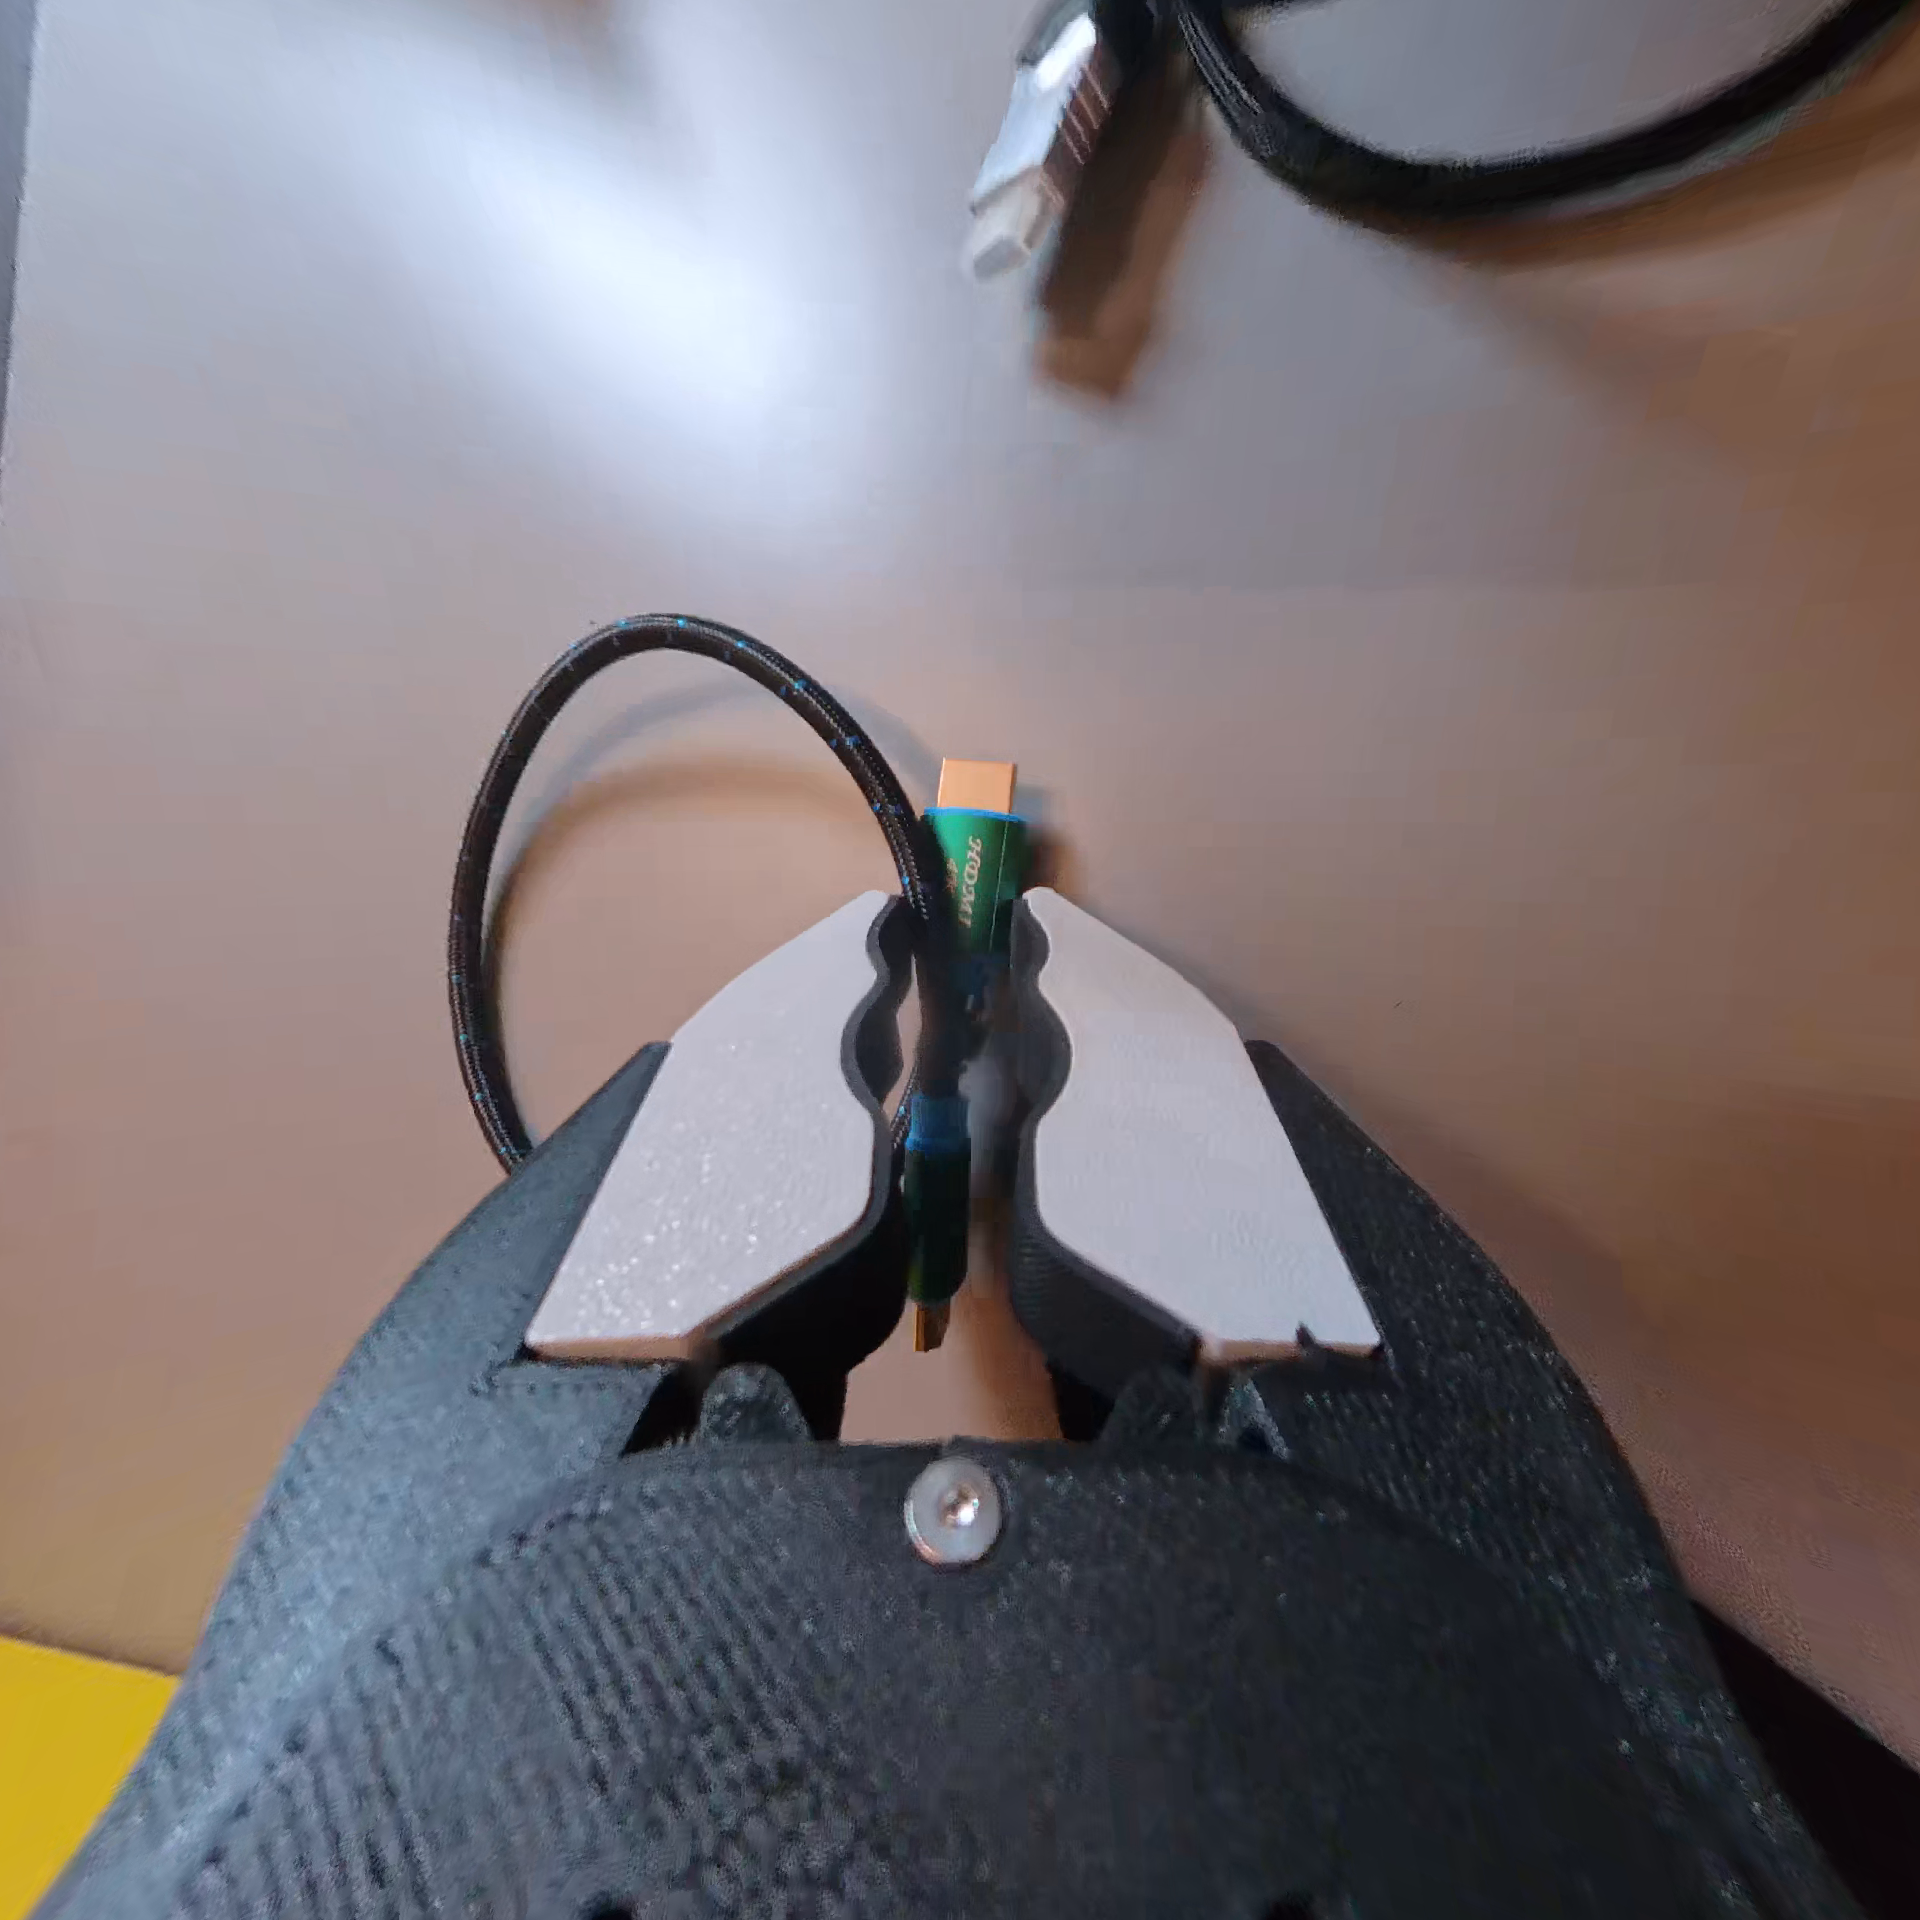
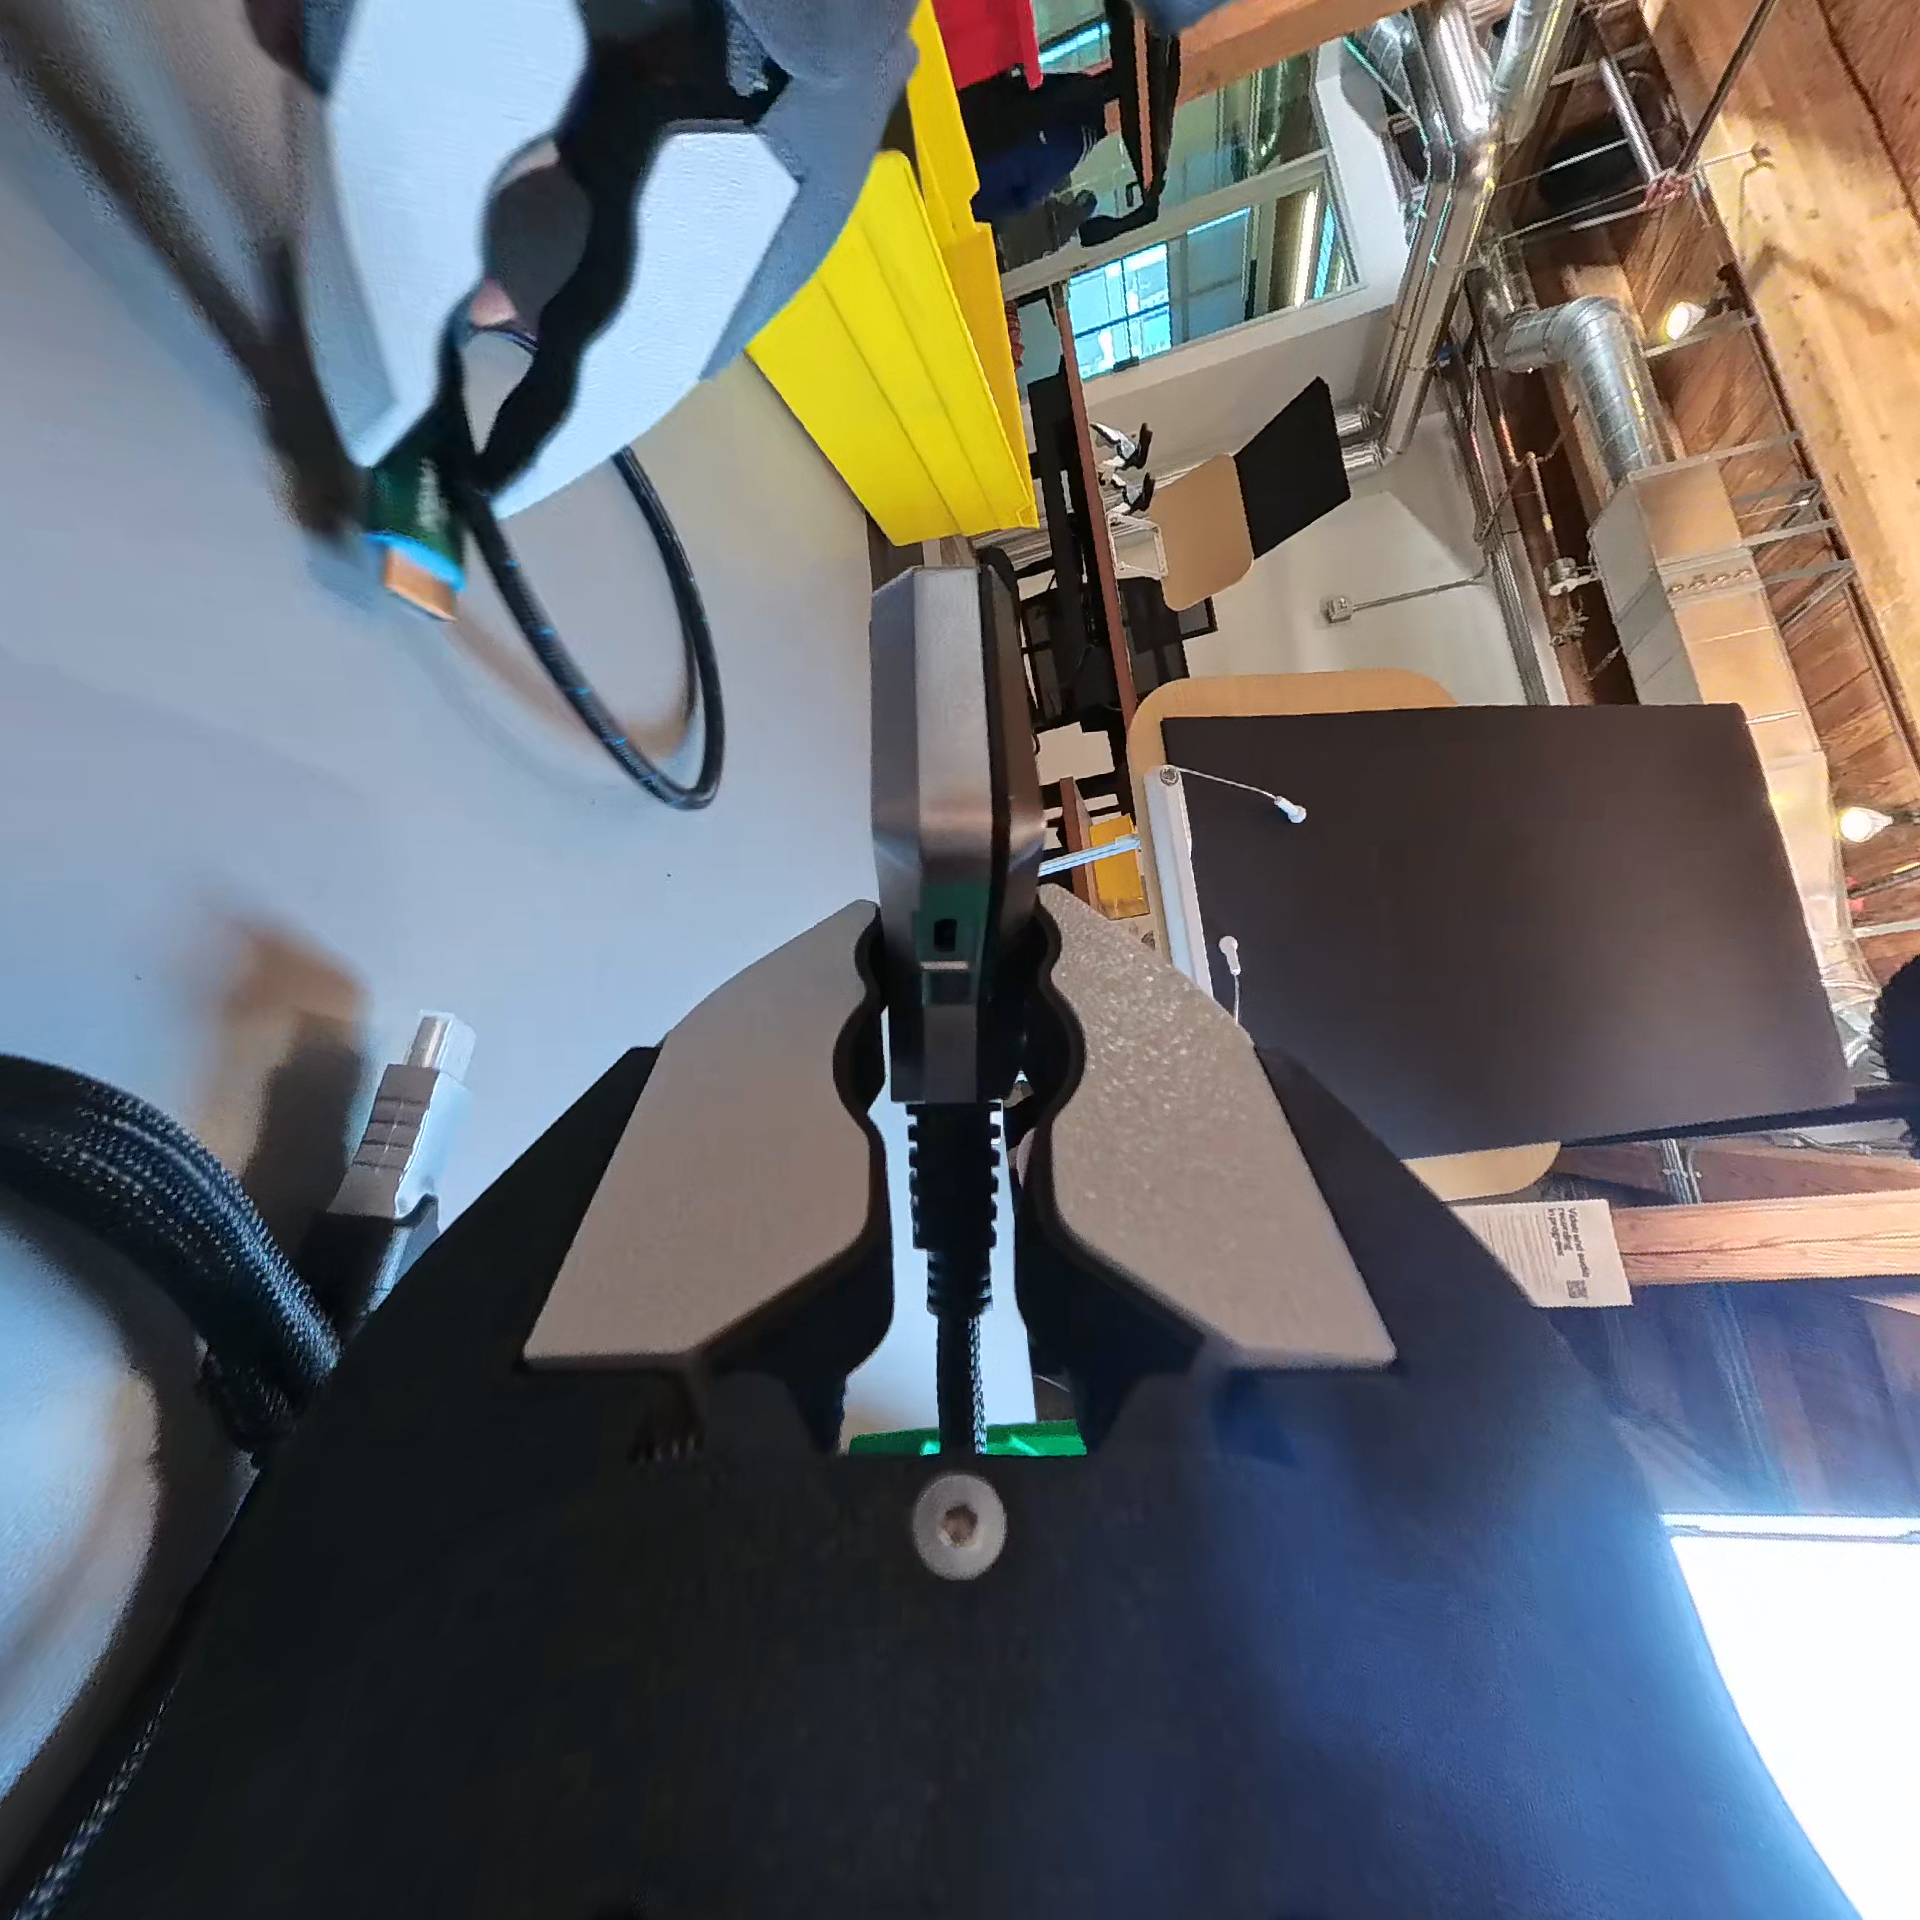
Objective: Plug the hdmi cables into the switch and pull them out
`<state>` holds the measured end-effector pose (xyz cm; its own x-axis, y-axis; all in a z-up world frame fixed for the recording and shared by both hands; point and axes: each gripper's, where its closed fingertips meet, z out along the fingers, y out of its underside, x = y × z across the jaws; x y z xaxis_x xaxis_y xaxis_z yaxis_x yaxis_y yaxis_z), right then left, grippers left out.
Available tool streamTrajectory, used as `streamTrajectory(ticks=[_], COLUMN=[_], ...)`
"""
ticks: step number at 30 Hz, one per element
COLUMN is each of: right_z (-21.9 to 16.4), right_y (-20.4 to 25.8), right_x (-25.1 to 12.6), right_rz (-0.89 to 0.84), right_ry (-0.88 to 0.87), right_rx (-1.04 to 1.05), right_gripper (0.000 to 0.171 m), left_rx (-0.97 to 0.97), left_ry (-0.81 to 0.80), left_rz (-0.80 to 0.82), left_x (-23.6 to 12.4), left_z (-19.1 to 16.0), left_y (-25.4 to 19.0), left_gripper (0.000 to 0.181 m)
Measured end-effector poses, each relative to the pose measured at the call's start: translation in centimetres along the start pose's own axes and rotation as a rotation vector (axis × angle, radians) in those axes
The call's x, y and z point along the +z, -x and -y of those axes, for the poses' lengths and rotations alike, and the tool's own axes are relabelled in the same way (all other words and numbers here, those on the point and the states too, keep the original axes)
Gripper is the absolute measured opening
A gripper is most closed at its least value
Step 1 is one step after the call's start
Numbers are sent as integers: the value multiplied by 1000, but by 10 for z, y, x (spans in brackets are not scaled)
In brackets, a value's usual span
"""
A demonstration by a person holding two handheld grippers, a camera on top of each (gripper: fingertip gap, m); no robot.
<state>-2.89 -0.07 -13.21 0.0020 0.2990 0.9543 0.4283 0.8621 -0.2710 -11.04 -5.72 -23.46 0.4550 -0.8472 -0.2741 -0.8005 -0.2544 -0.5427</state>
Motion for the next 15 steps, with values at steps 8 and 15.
streamTrajectory(ticks=[8, 15], right_z=[6, 18], right_y=[9, 31], right_x=[-3, 3], right_rz=[2, 52], right_ry=[-39, -53], right_rx=[-95, -194], right_gripper=[23, 23], left_rx=[-326, -426], left_ry=[-190, -233], left_rz=[-206, -300], left_x=[-35, -37], left_z=[27, 51], left_y=[13, 15], left_gripper=[18, 18])
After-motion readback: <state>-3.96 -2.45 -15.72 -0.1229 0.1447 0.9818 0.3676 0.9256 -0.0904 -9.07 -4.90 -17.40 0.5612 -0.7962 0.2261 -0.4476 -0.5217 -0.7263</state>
